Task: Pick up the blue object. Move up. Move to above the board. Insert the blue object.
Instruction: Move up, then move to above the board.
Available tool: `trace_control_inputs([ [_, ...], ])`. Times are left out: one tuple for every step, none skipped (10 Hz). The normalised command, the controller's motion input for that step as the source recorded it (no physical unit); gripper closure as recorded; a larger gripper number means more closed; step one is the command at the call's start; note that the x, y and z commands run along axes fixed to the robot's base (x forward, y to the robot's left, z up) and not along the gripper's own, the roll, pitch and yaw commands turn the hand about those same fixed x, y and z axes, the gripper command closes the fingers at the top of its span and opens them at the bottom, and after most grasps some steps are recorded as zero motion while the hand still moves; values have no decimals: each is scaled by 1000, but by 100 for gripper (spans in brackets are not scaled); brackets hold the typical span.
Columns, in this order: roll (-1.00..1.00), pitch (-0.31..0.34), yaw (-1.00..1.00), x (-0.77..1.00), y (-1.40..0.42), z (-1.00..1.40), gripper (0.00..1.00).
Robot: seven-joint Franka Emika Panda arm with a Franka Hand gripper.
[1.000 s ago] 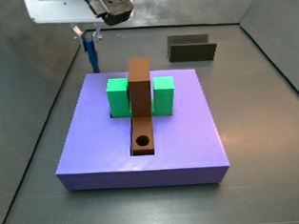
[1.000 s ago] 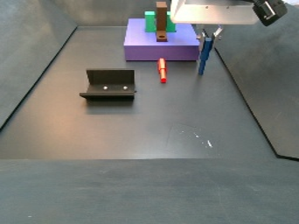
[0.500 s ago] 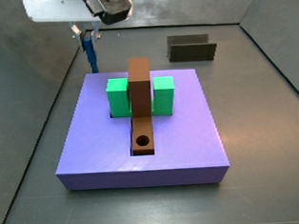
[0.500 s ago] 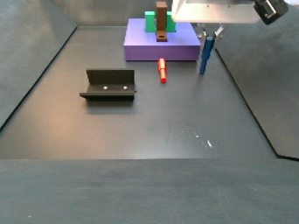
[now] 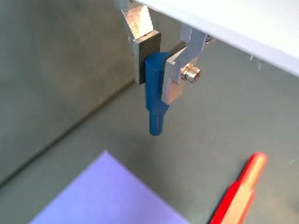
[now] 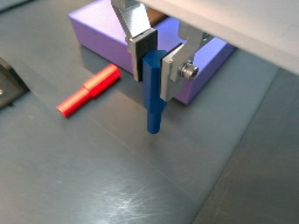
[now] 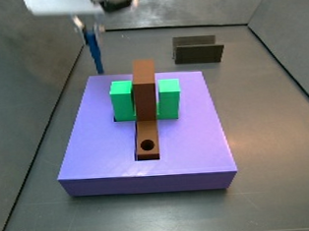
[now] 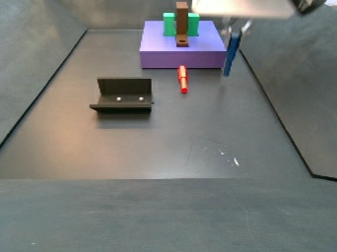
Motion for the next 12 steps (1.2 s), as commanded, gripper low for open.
trace_control_inputs([
  [-36, 69, 7, -62, 13, 510, 100],
  [-71, 42, 2, -22, 5, 254, 100],
  [0, 0, 0, 0, 0, 1400, 100],
  [0, 3, -2, -3, -2, 1400, 100],
  [-33, 30, -5, -79, -8, 1400, 100],
  [-60, -3, -8, -63, -3, 1400, 100],
  [-51, 54, -9, 37, -2, 976, 100],
  [-43, 102, -6, 62, 3, 548, 100],
  [-42, 90, -7, 46, 8, 299, 100],
  [-36, 60, -6, 28, 5, 169, 100],
  [-39, 250, 181, 1114, -1400, 354, 100],
  [12, 270, 164, 1118, -1400, 318, 100],
])
